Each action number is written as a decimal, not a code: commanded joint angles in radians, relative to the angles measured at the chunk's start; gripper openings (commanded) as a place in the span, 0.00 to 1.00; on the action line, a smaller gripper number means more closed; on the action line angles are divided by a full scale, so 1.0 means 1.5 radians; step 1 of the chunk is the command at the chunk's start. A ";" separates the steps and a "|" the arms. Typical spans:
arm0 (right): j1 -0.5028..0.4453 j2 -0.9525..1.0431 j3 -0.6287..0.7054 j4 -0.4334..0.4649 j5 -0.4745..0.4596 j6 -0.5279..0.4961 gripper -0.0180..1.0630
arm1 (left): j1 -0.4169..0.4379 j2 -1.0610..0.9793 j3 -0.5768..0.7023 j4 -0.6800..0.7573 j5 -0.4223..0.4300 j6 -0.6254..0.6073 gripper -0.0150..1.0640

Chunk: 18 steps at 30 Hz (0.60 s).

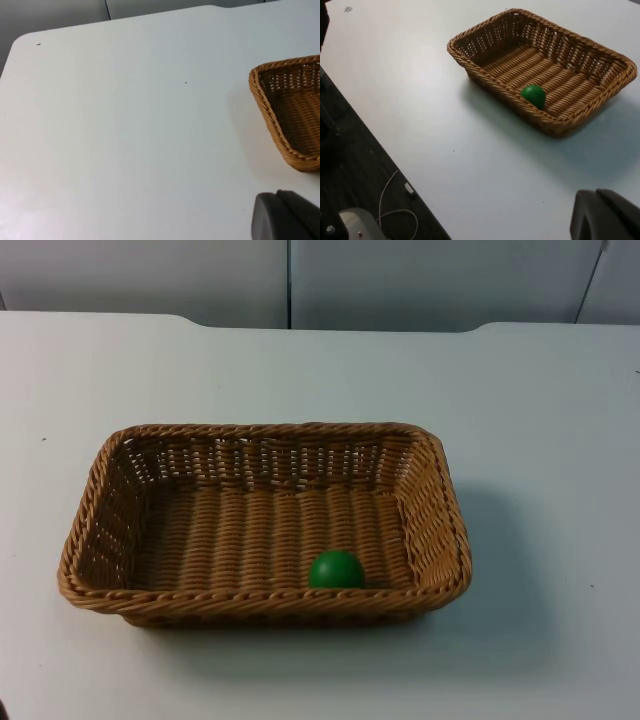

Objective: Pick up the basket with the left hand and place the ball into the basket with the right hand.

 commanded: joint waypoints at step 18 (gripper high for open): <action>0.002 -0.002 0.023 0.000 -0.043 -0.022 0.01 | 0.000 -0.004 0.026 0.008 -0.042 -0.016 0.01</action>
